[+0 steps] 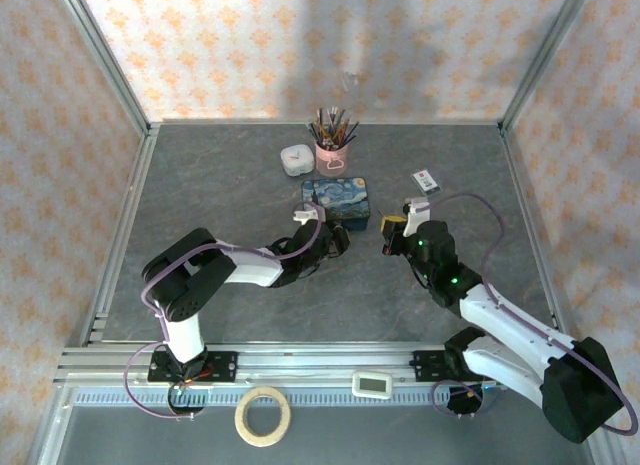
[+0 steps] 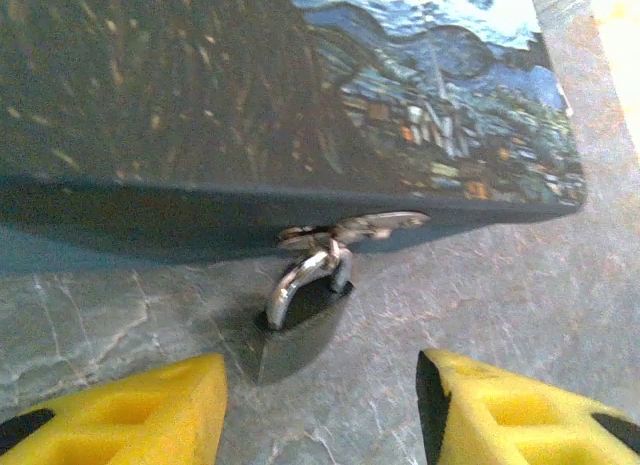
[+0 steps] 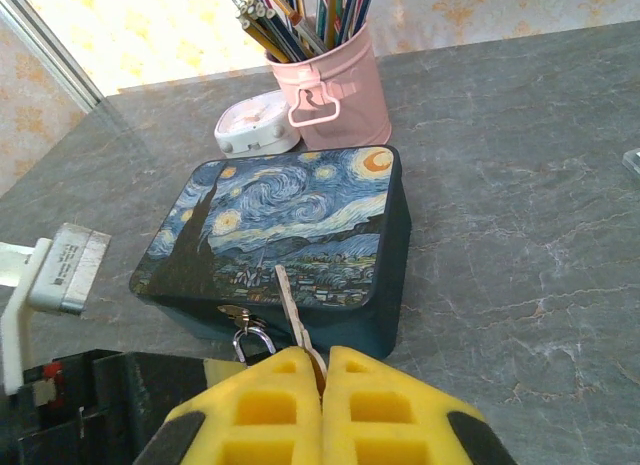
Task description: Unlock the padlock with the key
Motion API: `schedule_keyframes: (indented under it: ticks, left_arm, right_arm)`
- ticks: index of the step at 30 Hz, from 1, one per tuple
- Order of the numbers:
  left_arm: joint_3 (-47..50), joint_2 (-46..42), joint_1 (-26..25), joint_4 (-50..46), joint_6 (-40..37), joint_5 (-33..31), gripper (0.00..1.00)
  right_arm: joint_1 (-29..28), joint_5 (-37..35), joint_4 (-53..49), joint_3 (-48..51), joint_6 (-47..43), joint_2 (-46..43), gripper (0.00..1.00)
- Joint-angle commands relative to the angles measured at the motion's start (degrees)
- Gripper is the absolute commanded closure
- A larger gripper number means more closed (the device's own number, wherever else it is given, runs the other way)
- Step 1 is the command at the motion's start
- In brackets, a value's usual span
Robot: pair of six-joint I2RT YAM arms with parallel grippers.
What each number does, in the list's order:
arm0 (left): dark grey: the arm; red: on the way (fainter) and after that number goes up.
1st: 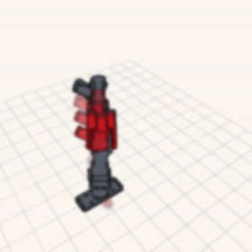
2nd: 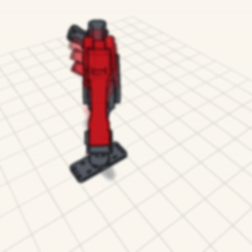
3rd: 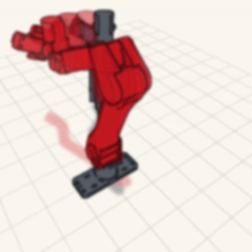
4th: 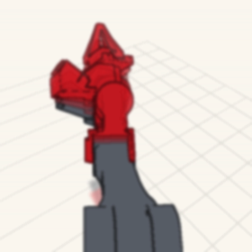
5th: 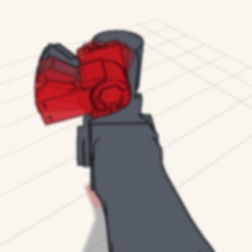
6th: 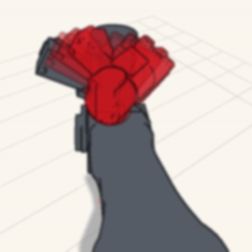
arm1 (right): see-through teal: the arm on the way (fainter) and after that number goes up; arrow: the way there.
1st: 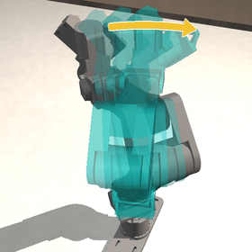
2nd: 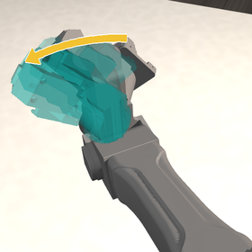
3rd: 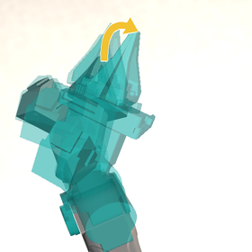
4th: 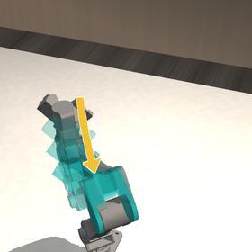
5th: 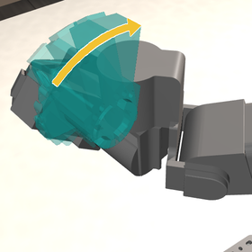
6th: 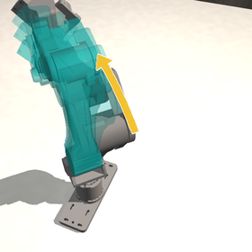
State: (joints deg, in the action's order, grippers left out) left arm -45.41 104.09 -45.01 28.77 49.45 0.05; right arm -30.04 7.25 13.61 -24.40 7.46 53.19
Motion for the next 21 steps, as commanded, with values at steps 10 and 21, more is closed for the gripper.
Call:
schedule_keyframes:
  ticks: [10, 21]
  left_arm:
    - [-3.46, 9.33, -0.24, 8.76, 1.61, -6.10, 0.56]
    - [-4.00, 12.69, 0.07, 10.77, 4.09, -3.87, 0.83]
  right_arm:
    - [0.42, 0.97, 2.14, 0.41, 1.14, 0.25, 1.00]
    - [0.57, 2.31, 2.83, -0.03, 1.93, 2.55, 1.00]
